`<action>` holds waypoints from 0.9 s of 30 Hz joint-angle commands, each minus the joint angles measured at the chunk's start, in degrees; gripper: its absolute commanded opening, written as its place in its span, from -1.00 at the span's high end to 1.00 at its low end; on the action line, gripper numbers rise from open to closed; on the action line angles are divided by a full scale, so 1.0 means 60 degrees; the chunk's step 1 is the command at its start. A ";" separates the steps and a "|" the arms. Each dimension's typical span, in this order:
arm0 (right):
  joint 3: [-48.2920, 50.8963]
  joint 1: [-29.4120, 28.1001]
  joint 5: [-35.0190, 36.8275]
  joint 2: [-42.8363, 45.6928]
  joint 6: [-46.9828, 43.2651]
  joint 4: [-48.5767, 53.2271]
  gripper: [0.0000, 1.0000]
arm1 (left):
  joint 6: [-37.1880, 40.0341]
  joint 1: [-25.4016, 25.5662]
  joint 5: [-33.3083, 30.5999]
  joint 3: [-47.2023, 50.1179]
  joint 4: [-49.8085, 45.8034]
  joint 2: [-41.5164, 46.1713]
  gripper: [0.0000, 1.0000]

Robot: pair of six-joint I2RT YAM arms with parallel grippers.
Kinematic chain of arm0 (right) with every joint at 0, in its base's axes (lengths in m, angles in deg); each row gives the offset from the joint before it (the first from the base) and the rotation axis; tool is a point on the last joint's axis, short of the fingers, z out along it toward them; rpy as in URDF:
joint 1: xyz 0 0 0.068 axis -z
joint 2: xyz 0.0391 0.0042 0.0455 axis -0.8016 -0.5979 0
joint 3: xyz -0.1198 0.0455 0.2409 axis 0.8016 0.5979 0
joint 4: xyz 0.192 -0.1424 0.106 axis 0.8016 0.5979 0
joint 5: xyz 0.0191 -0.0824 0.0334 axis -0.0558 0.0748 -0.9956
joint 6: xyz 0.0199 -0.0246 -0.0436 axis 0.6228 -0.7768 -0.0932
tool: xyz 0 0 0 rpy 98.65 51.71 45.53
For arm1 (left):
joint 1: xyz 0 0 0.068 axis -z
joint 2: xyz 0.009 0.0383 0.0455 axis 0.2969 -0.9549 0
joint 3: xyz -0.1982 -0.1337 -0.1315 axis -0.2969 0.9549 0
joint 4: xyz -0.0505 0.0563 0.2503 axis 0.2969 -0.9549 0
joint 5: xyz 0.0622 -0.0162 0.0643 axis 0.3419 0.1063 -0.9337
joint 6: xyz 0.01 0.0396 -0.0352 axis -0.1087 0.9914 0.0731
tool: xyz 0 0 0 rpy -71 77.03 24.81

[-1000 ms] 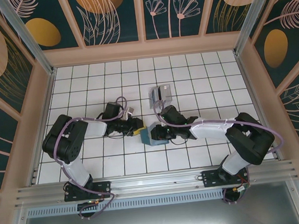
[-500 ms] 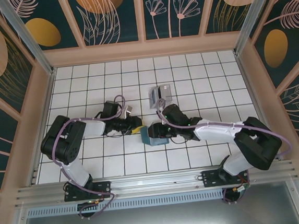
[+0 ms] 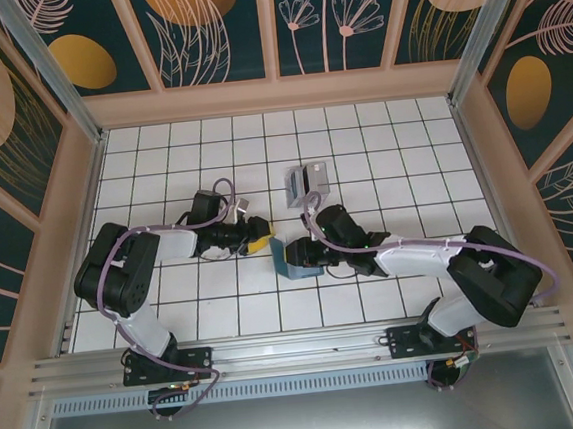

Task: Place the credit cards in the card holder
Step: Flip over the card slot in the card holder.

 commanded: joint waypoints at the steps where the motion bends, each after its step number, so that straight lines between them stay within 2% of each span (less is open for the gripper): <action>1: 0.0081 -0.0114 -0.0256 -0.0225 0.0124 -0.0724 0.47 | 0.0072 -0.0019 0.0223 0.0072 0.0312 0.0236 -0.13; 12: 0.0170 -0.0161 -0.0252 -0.0847 0.0363 -0.1136 0.39 | 0.0152 -0.0010 0.0410 0.0058 0.0326 0.0254 -0.14; 20: -0.0063 -0.0187 0.0043 -0.1349 0.0360 -0.0620 0.35 | 0.0349 0.0047 0.0475 0.0103 0.0228 0.0525 -0.11; 27: -0.0614 -0.0410 -0.0062 -0.1914 0.0105 -0.0544 0.18 | 0.0647 0.0205 0.0196 -0.0015 -0.0151 0.0382 -0.10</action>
